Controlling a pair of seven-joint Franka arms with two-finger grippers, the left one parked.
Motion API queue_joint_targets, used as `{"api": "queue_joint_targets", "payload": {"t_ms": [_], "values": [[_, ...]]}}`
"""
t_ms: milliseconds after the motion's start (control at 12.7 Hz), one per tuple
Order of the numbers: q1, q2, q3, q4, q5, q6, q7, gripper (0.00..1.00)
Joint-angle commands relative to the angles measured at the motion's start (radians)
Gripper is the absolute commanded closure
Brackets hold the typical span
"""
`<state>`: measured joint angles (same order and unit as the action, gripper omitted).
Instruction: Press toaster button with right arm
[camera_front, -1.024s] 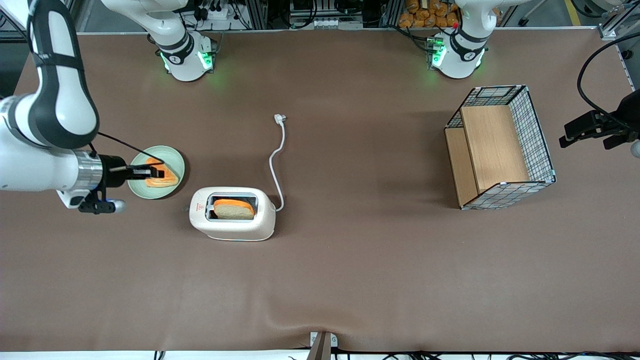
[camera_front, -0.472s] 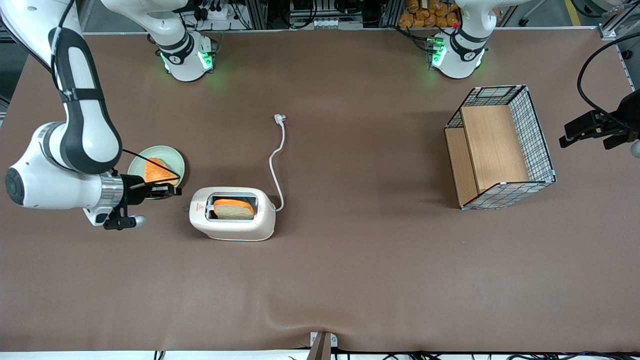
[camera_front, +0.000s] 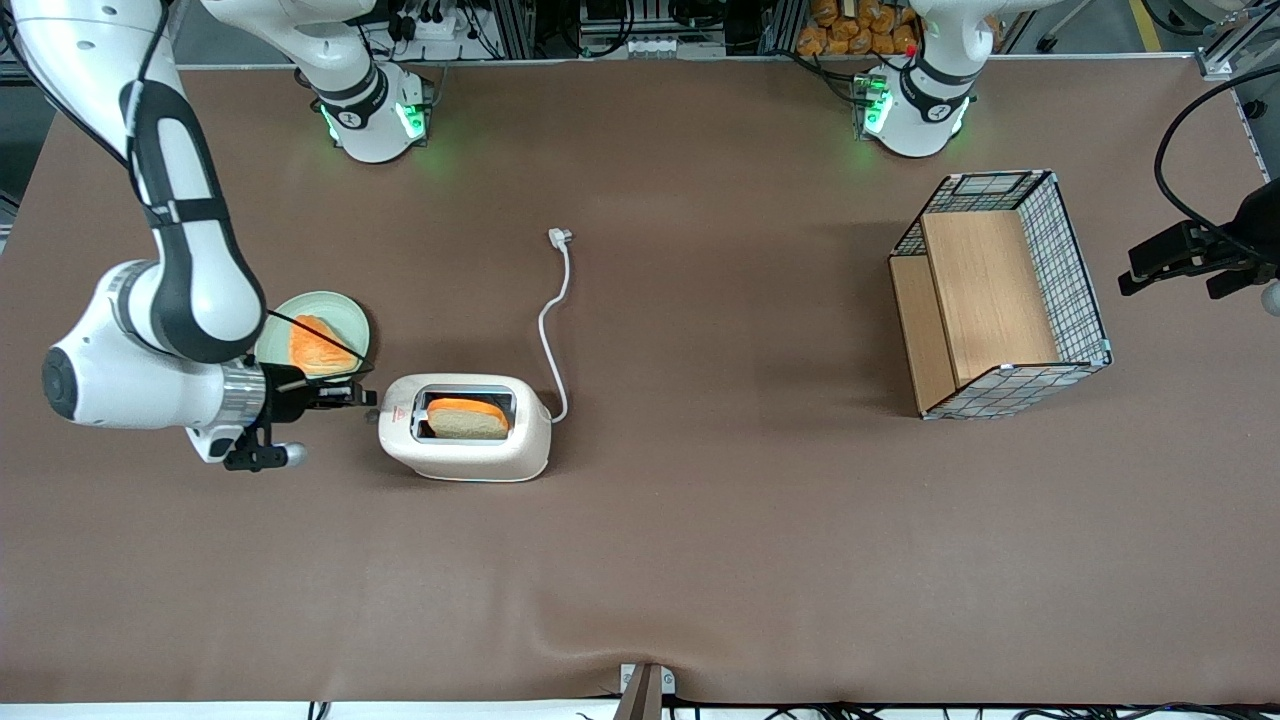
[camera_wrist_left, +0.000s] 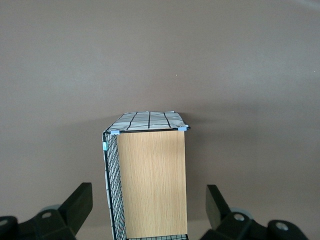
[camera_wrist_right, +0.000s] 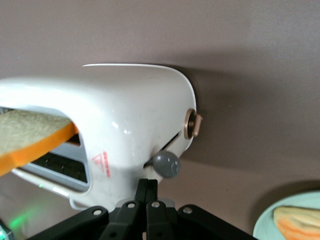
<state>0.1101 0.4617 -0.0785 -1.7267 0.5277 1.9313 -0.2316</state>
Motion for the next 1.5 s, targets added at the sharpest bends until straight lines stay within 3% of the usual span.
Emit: {"api": "queue_joint_targets", "payload": {"t_ms": [0, 551, 1417], "values": [[0.007, 0.028, -0.004, 0.013, 0.028, 0.028, -0.025, 1.00], [-0.006, 0.084, -0.004, 0.015, 0.032, 0.097, -0.089, 1.00], [-0.046, 0.179, -0.004, 0.015, 0.210, 0.120, -0.173, 1.00]]}}
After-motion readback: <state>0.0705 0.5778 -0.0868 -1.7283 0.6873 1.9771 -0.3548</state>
